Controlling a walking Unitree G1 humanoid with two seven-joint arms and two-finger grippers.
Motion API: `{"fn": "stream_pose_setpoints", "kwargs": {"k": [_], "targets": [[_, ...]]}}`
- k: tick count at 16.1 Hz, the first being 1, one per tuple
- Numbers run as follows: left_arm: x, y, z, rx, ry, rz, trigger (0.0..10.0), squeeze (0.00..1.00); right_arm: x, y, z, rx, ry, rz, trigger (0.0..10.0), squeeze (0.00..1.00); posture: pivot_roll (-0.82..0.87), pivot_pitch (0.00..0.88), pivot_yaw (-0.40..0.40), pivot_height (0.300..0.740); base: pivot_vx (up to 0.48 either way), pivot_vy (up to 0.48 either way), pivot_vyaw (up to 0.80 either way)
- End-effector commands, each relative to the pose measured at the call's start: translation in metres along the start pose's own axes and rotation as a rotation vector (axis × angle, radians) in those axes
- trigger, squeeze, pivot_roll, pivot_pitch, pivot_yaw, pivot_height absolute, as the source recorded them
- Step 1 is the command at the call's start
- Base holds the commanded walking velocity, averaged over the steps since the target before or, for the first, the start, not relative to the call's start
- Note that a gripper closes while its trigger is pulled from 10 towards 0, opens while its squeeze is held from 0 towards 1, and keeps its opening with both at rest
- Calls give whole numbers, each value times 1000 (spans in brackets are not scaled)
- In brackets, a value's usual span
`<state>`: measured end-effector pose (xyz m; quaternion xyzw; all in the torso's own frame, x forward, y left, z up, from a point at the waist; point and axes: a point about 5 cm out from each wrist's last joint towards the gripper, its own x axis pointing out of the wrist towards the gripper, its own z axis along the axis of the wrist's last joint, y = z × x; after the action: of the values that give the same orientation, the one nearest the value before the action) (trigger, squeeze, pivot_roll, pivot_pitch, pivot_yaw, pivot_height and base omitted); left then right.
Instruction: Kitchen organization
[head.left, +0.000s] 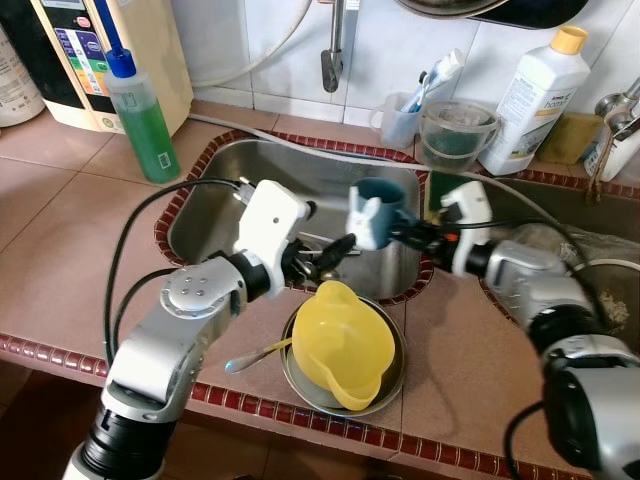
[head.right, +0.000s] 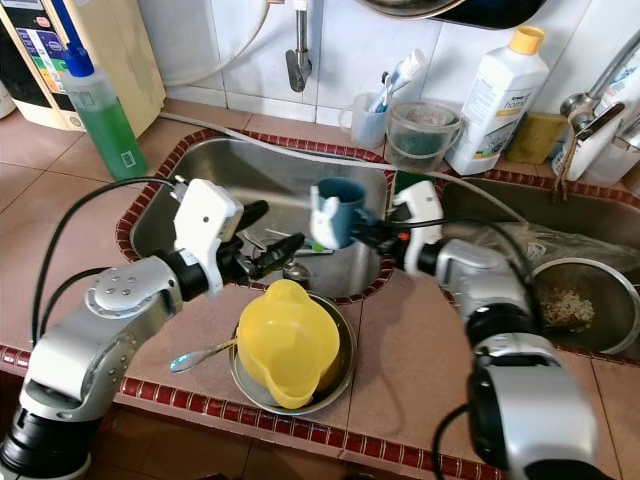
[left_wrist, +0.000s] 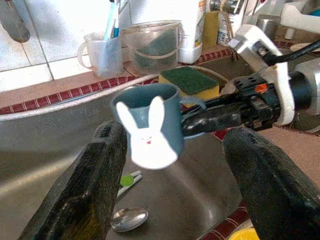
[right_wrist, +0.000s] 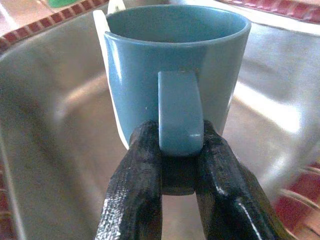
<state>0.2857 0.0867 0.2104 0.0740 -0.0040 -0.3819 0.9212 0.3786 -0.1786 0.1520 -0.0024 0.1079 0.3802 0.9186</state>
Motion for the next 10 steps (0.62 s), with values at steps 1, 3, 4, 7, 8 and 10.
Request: {"fn": "stream_pose_setpoints", "kwargs": {"k": [1,3,4,7,8,10], "targets": [[-2,-2,3,4,-5,-8,10000,0,3,1,8,-26,-14,18,10000,0,-19,137,-33,740,0,0,0],[-3,-5,0,-6,8,-16,10000,0,8,6,9,-24,-16,41,10000,0,-16,148,-32,740,0,0,0],[-3,-6,-1,-6,11,-19,10000,0,10,7,9,-18,-18,45,10000,0,-15,151,-32,740,0,0,0],[-4,-7,-1,-13,15,-25,10000,0,11,7,8,-12,-10,42,10000,0,-12,154,-33,740,0,0,0],[-4,-7,-1,-14,16,-25,10000,0,11,7,7,0,-11,40,10000,0,-11,154,-33,740,0,0,0],[-4,-6,-1,-13,18,-21,10000,0,10,6,7,22,-16,35,10000,1000,-10,153,-33,740,0,0,0]]}}
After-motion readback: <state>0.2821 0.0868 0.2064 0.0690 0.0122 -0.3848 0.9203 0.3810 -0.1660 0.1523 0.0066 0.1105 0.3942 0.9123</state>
